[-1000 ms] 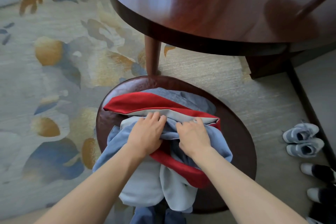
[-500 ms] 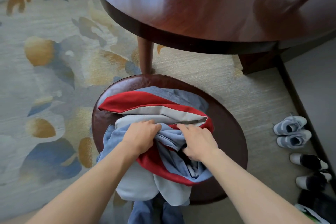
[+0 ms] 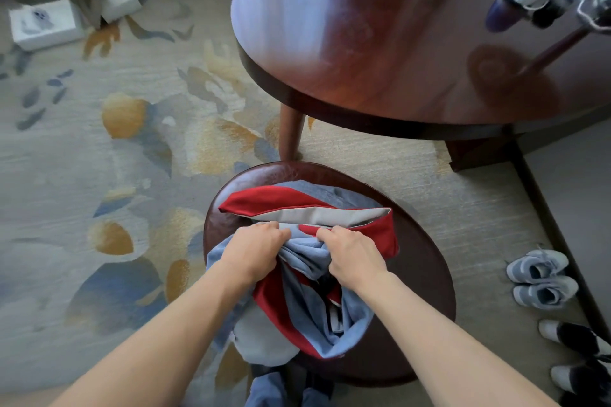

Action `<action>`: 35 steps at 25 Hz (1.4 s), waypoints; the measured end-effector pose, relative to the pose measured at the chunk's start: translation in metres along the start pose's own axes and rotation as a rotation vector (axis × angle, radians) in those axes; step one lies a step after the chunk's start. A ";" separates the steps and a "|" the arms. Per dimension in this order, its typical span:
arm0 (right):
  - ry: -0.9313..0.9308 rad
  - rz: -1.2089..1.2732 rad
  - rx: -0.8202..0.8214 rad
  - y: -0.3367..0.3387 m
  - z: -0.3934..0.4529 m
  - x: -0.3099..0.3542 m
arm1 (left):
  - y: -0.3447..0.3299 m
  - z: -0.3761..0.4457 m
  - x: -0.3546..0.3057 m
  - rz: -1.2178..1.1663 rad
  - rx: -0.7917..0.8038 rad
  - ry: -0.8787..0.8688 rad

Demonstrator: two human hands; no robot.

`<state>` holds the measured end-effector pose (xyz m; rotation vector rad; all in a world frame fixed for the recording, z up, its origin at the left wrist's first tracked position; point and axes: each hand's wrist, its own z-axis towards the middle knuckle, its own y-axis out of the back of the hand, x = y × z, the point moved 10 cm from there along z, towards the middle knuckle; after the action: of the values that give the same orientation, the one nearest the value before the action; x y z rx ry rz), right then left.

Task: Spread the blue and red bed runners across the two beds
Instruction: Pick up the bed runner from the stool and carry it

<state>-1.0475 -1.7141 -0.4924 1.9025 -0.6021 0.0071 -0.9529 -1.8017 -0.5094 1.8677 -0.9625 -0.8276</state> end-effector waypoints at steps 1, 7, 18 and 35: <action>0.023 -0.004 -0.019 0.011 0.001 0.011 | 0.011 -0.008 0.008 -0.020 -0.018 0.017; 0.163 0.043 -0.089 0.063 0.000 0.089 | 0.069 -0.069 0.058 -0.105 -0.135 0.130; 0.596 -0.013 -0.156 0.089 -0.035 0.294 | 0.108 -0.277 0.151 -0.196 -0.397 0.638; 1.546 -0.155 -0.118 -0.015 -0.368 0.712 | 0.049 -0.839 0.114 -0.032 -0.730 1.425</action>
<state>-0.3217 -1.6765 -0.1545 1.2877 0.5859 1.1777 -0.2204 -1.5939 -0.1366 1.2905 0.2677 0.2476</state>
